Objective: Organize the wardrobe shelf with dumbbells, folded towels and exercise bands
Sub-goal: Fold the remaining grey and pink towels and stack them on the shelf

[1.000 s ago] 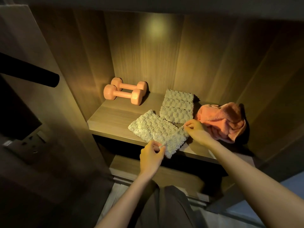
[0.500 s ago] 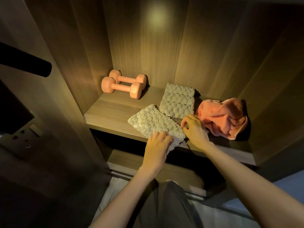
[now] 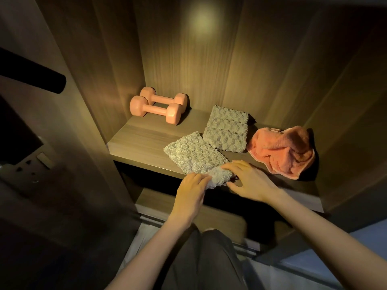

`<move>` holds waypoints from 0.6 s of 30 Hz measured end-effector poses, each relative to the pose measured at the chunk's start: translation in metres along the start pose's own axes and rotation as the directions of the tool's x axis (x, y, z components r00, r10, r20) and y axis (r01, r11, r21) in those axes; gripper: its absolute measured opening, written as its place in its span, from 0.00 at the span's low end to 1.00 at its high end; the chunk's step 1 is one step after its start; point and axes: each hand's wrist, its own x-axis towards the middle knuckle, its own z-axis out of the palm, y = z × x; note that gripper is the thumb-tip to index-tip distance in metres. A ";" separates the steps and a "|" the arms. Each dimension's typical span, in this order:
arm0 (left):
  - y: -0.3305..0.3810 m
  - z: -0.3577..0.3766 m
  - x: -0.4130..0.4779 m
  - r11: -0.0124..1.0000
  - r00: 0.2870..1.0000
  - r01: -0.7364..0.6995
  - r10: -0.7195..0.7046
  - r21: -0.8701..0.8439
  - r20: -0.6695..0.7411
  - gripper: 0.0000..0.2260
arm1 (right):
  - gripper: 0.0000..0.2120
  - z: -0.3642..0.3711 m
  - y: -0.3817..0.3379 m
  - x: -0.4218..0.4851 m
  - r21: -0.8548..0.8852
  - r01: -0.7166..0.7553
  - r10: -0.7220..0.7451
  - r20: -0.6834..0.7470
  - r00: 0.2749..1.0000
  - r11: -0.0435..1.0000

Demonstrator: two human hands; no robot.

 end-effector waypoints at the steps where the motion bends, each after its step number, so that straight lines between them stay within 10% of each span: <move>1: -0.006 -0.005 0.001 1.000 1.000 0.014 -0.013 0.008 -0.019 0.15 | 0.25 0.000 -0.003 0.000 0.000 0.018 -0.018 -0.002 1.000 1.000; 10: -0.073 -0.047 -0.011 0.957 0.955 0.288 -0.289 -0.023 -0.062 0.15 | 0.21 0.025 -0.061 0.036 0.092 0.077 -0.070 -0.079 0.994 0.993; 18: -0.102 -0.069 -0.010 0.953 0.953 0.301 -0.300 -0.012 0.049 0.14 | 0.13 0.033 -0.065 0.051 0.344 -0.217 0.251 -0.057 0.966 0.914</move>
